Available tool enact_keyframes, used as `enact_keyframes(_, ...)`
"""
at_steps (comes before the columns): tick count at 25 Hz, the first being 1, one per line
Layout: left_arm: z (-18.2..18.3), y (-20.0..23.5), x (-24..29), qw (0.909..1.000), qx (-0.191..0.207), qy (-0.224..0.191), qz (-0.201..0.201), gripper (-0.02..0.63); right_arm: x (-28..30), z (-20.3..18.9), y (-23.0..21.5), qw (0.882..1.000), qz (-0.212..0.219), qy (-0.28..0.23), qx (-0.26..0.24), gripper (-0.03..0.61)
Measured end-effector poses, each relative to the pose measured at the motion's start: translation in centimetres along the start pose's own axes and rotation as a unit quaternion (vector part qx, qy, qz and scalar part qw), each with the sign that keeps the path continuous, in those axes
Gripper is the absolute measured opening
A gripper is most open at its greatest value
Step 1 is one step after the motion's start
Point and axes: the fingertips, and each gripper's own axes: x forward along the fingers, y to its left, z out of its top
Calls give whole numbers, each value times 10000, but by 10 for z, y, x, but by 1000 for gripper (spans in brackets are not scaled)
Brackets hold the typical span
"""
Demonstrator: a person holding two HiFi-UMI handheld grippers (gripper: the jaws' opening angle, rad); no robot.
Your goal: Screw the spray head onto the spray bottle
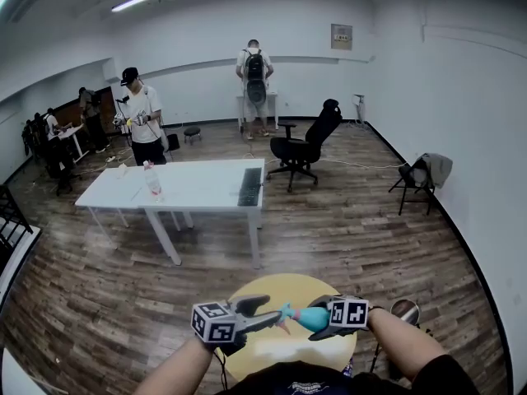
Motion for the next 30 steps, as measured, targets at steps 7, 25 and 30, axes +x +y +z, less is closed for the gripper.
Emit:
enact_keyframes(7, 2, 23, -29, 9986, -516, -64, 64, 322, -12, -35, -6, 9987, -290, 423, -26, 402)
enact_keyframes(25, -30, -27, 32, 9876, 1178, 971, -360, 301, 10, 7, 14, 9993, 246, 143, -258, 398)
enact_keyframes(30, 14, 35, -62, 9934, -694, -832, 382, 348, -5, -25, 6, 9983, 94, -166, 556, 399)
